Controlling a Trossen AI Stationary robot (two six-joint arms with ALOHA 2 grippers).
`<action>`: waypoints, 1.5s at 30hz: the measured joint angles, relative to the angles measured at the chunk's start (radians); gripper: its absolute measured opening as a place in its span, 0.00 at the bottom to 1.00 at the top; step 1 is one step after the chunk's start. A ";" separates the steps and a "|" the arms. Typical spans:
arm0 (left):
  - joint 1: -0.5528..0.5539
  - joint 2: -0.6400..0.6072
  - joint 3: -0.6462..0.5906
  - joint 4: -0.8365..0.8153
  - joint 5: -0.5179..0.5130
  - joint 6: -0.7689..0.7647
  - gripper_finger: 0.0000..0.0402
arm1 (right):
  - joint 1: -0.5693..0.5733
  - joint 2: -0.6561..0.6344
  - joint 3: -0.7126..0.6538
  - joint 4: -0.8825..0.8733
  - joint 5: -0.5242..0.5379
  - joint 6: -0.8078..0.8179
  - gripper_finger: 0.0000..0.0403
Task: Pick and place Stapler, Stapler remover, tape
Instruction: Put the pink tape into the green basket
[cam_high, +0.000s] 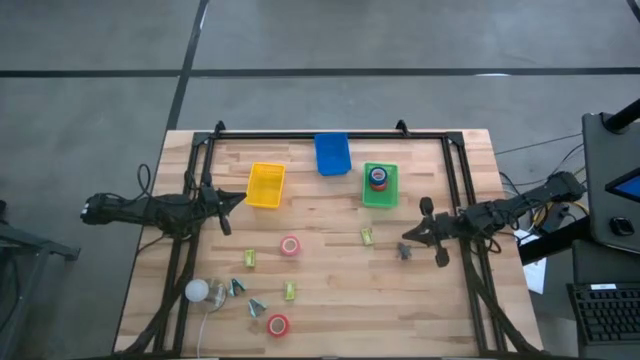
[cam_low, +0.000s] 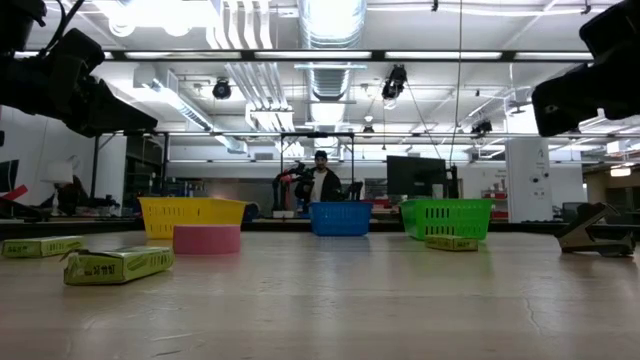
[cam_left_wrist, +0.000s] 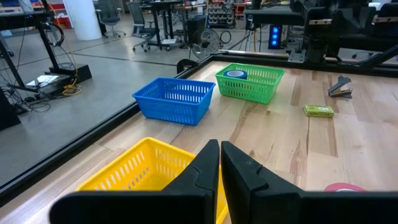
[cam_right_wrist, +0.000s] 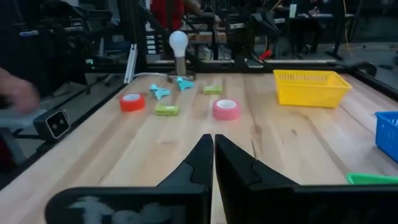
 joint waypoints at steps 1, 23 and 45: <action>0.000 0.000 0.000 0.000 0.000 0.000 0.05 | 0.000 -0.008 0.000 -0.010 -0.001 -0.011 0.03; 0.000 0.000 0.000 0.000 0.000 0.000 0.05 | 0.000 -0.081 0.000 -0.046 0.000 -0.101 0.03; 0.000 0.000 0.000 0.000 -0.003 0.122 0.05 | 0.000 -0.078 0.000 -0.062 0.008 -0.149 0.03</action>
